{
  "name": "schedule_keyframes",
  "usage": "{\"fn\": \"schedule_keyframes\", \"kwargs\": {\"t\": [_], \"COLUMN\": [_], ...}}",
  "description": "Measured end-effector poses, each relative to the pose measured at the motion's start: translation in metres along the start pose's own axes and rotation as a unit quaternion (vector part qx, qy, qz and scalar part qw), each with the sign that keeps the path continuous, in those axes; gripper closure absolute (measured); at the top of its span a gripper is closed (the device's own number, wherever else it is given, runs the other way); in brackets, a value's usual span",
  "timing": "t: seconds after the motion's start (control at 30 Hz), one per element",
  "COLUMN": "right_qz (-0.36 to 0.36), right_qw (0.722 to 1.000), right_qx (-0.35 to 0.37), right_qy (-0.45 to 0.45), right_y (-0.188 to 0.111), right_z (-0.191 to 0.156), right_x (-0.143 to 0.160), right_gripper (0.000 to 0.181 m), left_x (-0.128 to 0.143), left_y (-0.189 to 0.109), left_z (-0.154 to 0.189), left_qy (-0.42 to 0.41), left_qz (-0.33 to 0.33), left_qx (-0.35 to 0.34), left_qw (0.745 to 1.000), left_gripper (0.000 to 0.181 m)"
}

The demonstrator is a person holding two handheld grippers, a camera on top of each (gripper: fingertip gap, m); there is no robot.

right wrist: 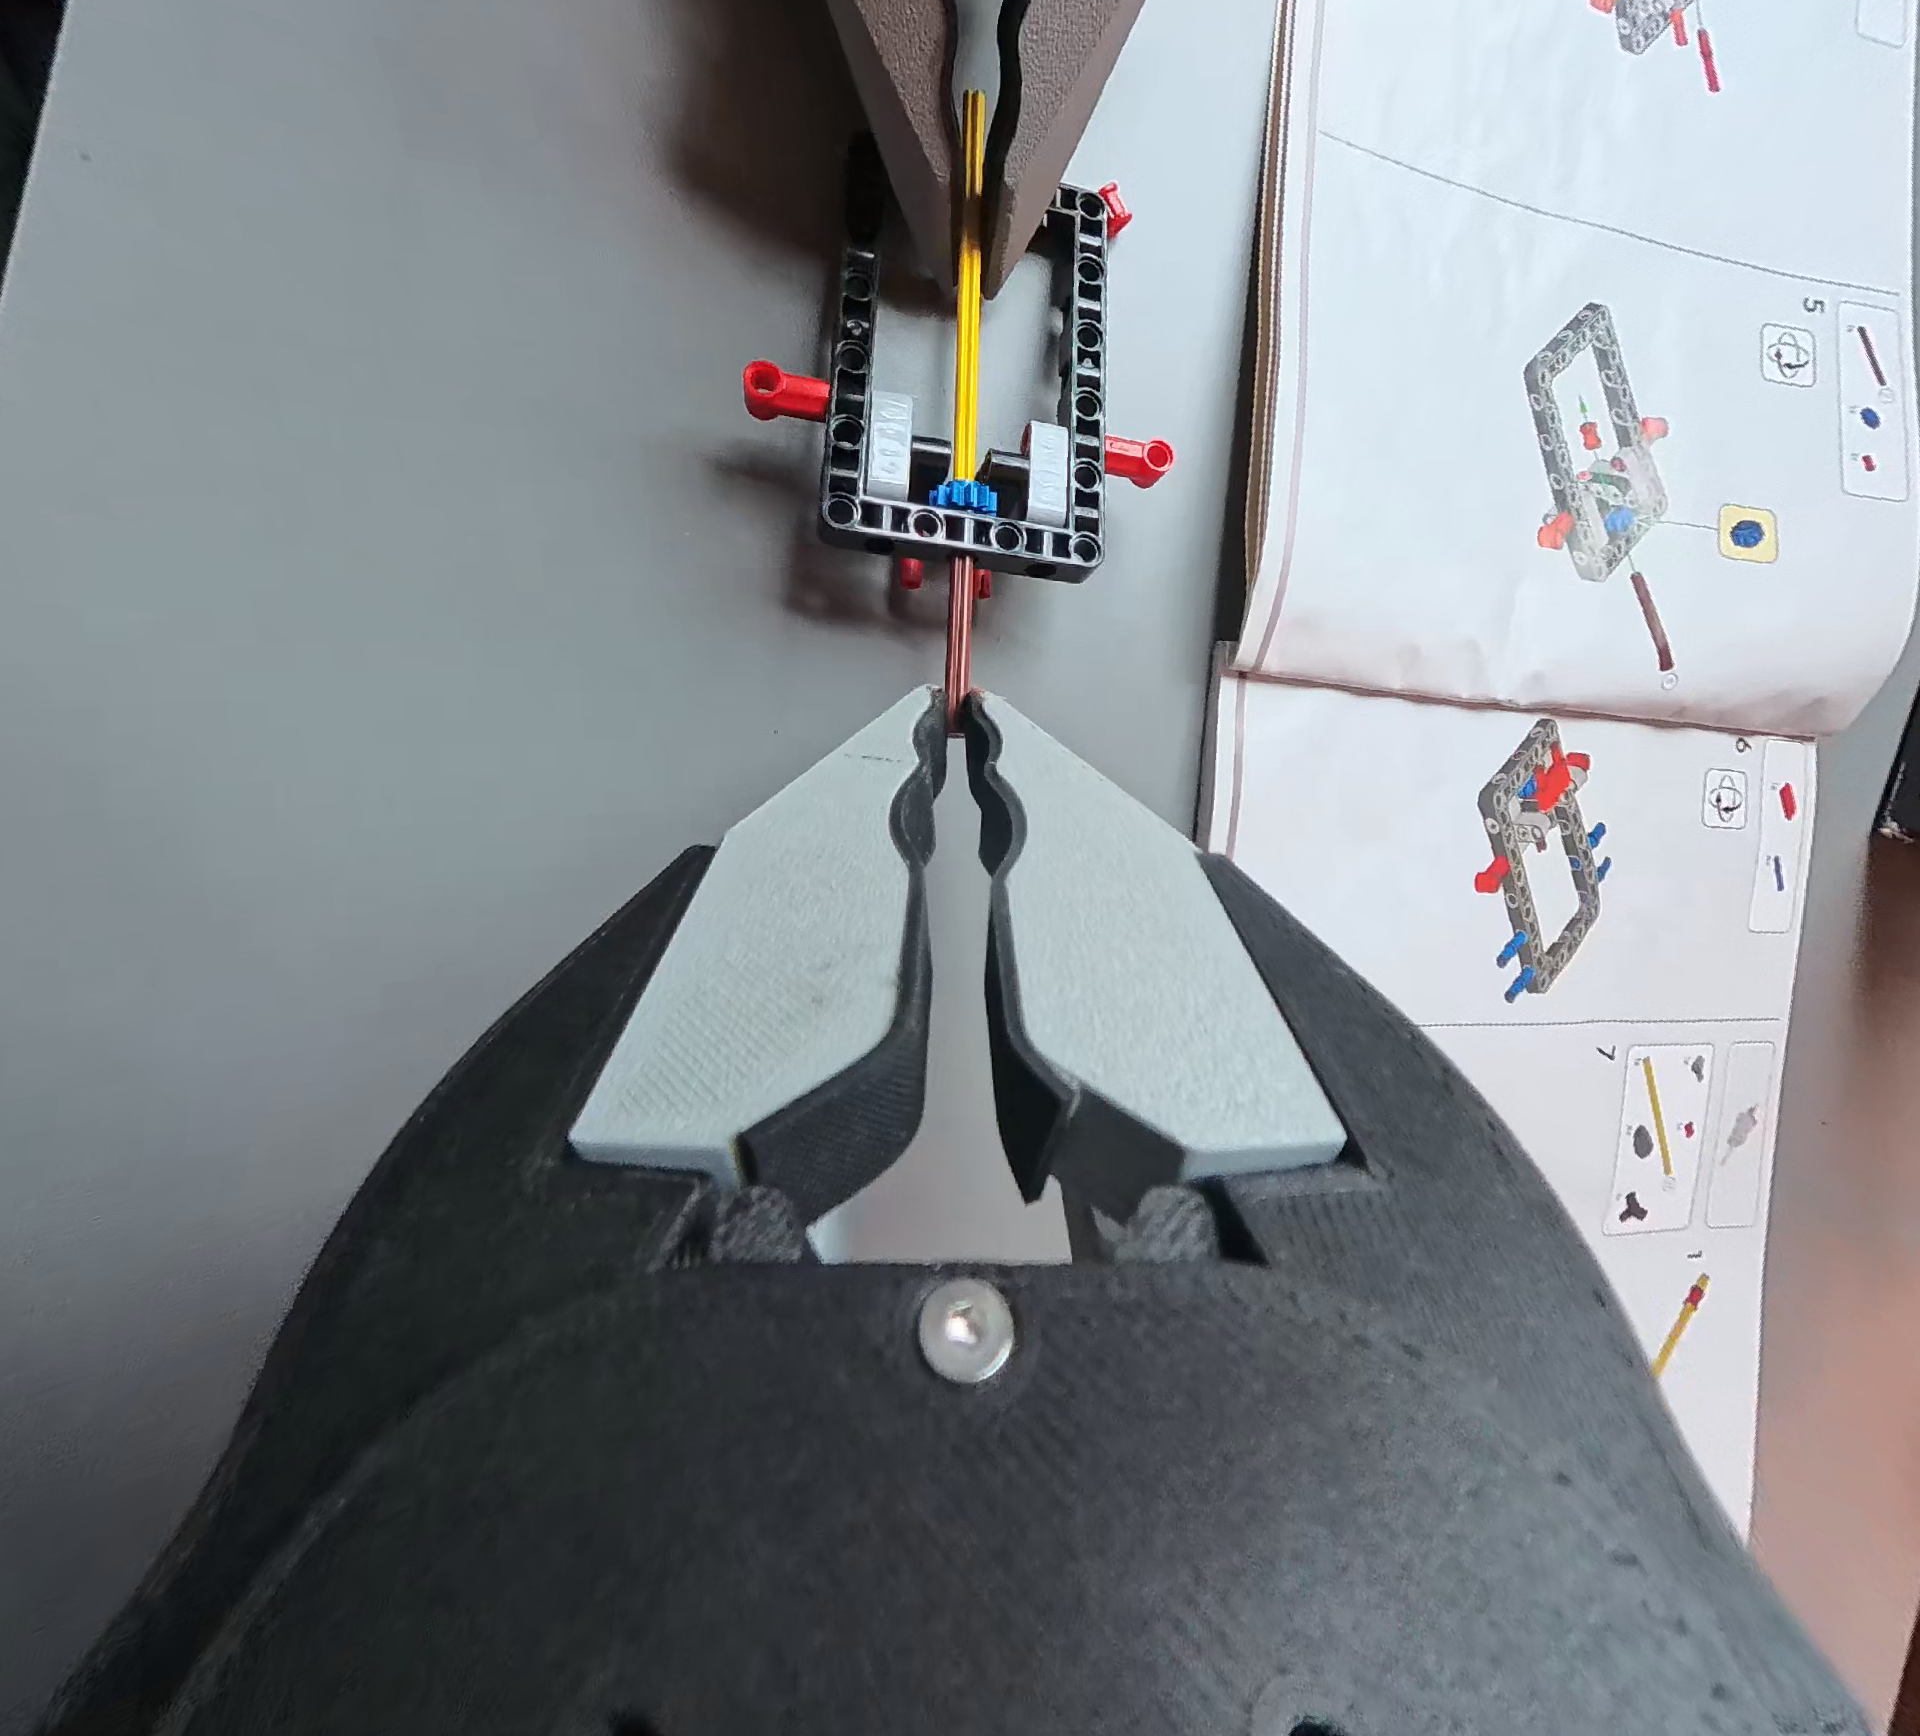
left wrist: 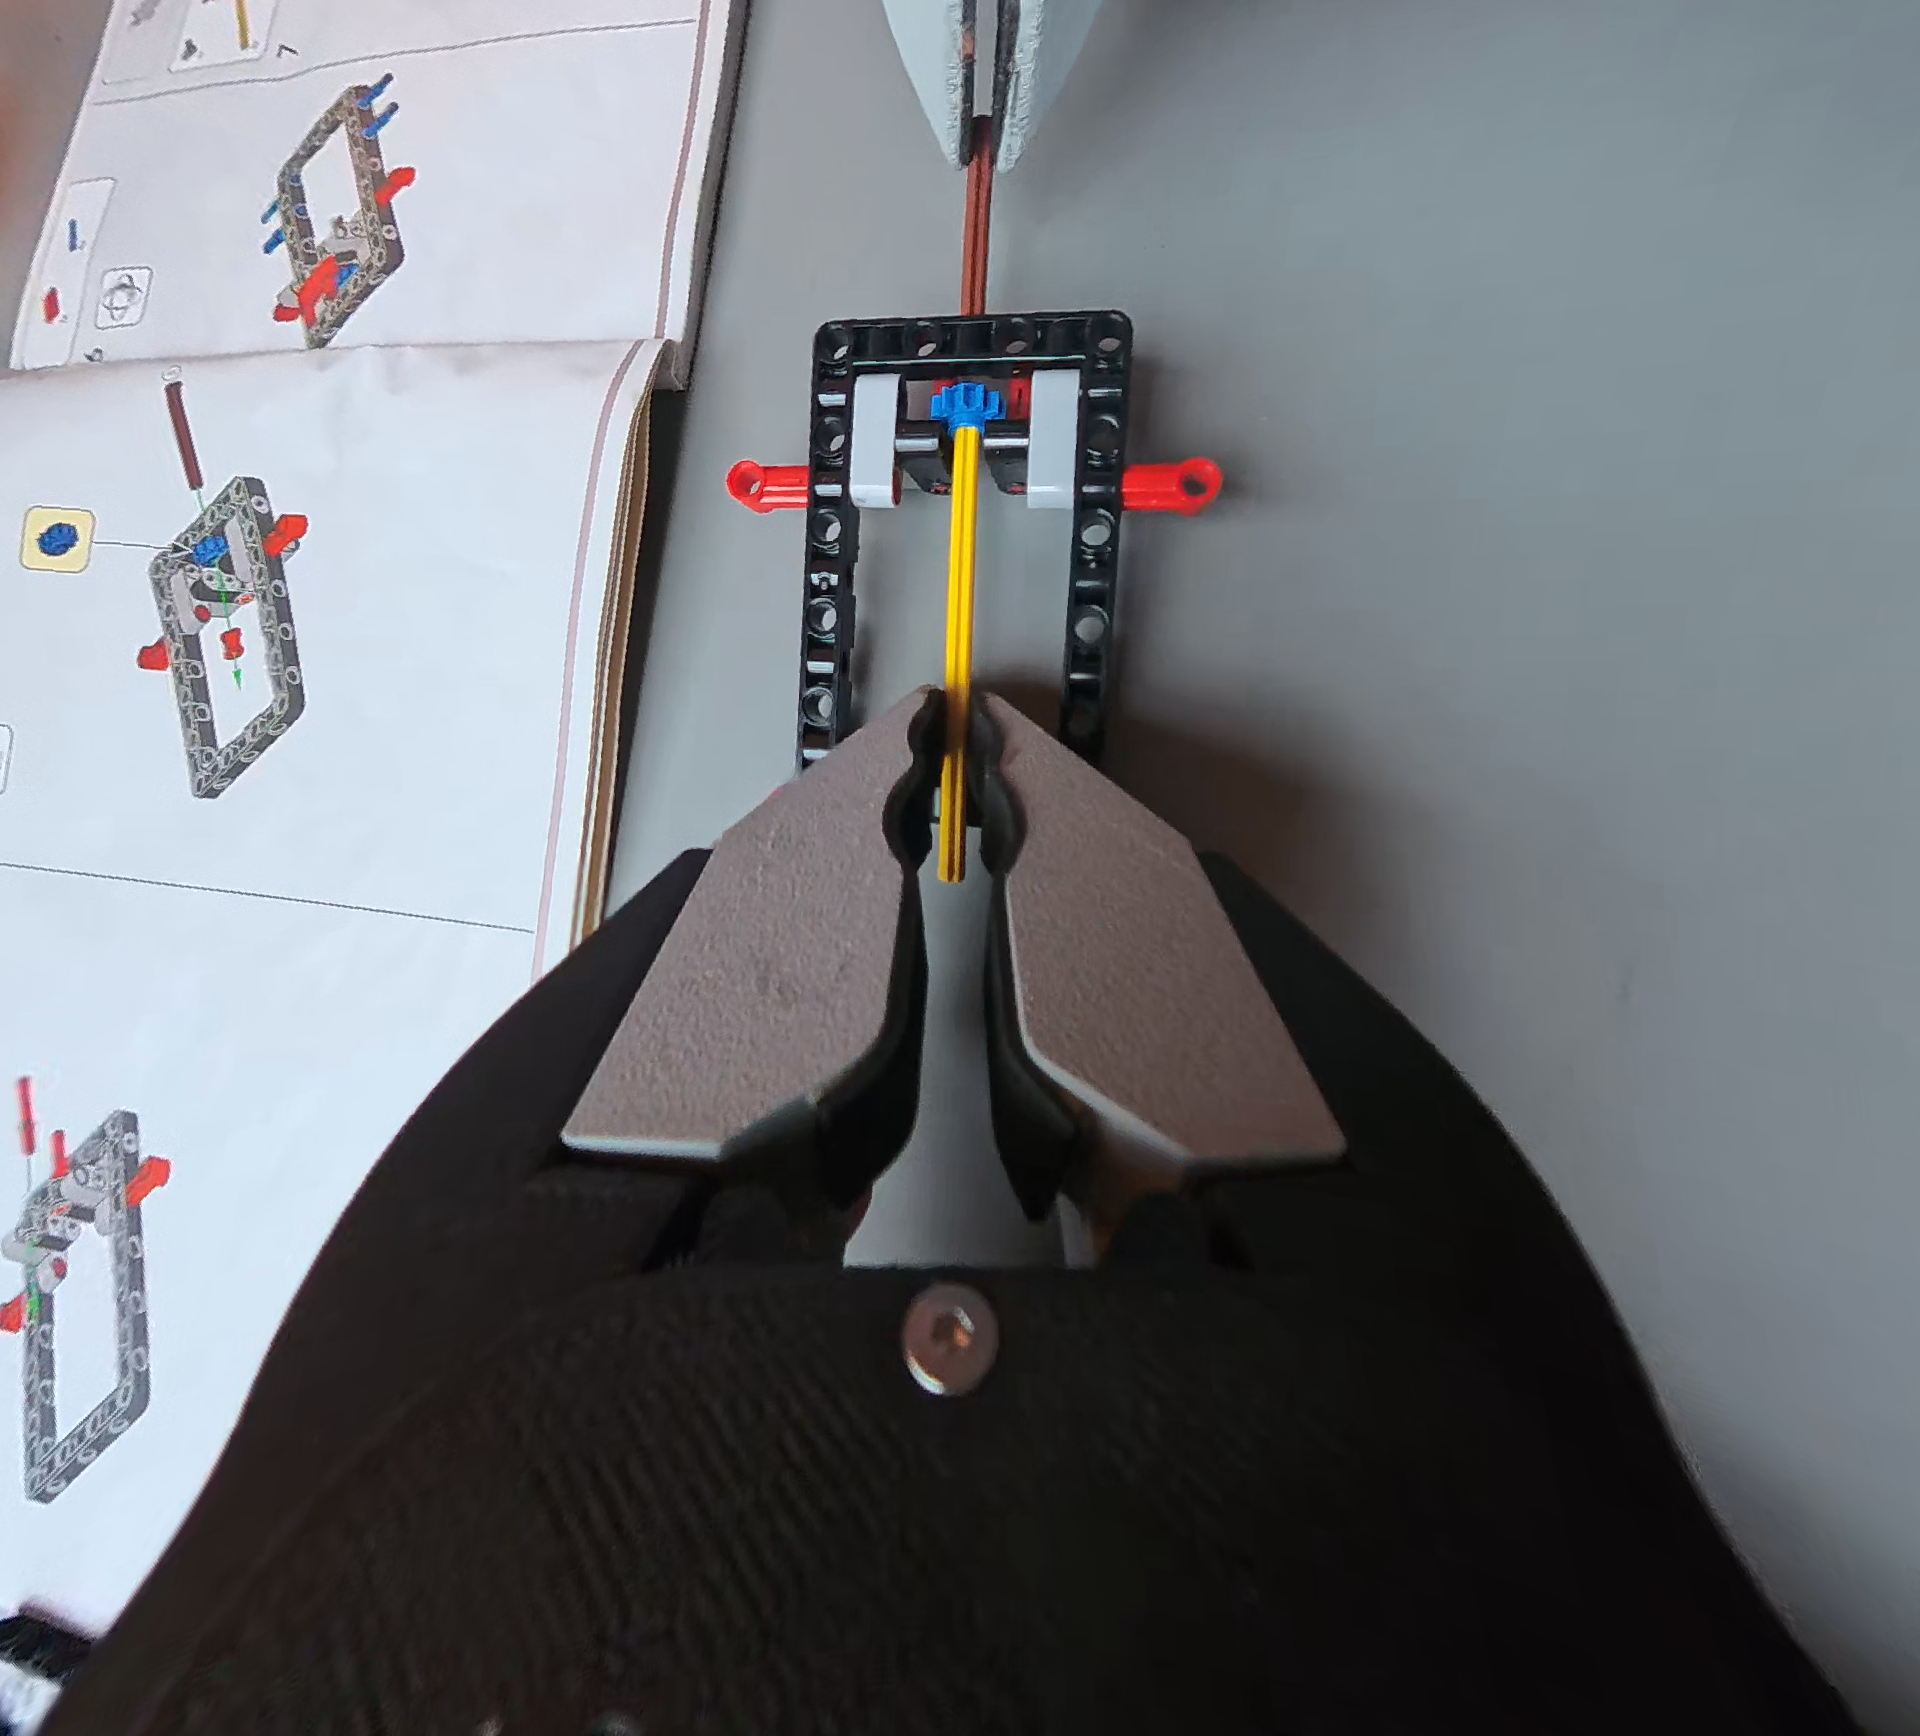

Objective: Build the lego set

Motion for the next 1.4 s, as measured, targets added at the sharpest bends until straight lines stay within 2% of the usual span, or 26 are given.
{"fn": "schedule_keyframes", "kwargs": {"t": [0.1,0.23,0.87,1.4], "right_qz": [0.000,-0.010,0.010,-0.012], "right_qw": [1.000,1.000,1.000,1.000], "right_qx": [-0.004,-0.004,-0.001,0.010], "right_qy": [0.006,0.003,0.001,0.001], "right_y": [0.0006,0.0032,0.0017,-0.0017], "right_z": [0.0007,0.0000,0.0011,-0.0018], "right_x": [0.0005,0.0026,-0.0018,0.0036], "right_gripper": [0.181,0.181,0.181,0.181], "left_x": [-0.0008,-0.0022,0.0007,0.0022], "left_y": [-0.0003,-0.0040,-0.0007,-0.0007], "left_z": [-0.0018,-0.0058,-0.0046,-0.0055], "left_qy": [0.013,-0.014,-0.005,-0.007], "left_qz": [0.010,0.038,0.025,0.024], "left_qx": [-0.016,-0.016,-0.002,0.000], "left_qw": [1.000,0.999,1.000,1.000], "left_gripper": [0.180,0.180,0.179,0.180]}}
Point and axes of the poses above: each gripper's, where its closed fingertips meet, y out along the fingers, x out of its underside, z = x × y across the jaws, the point moved 2 cm from there along -y, back along the fingers, and after that the axes turned 12 degrees about -x, right-handed, at the moved point
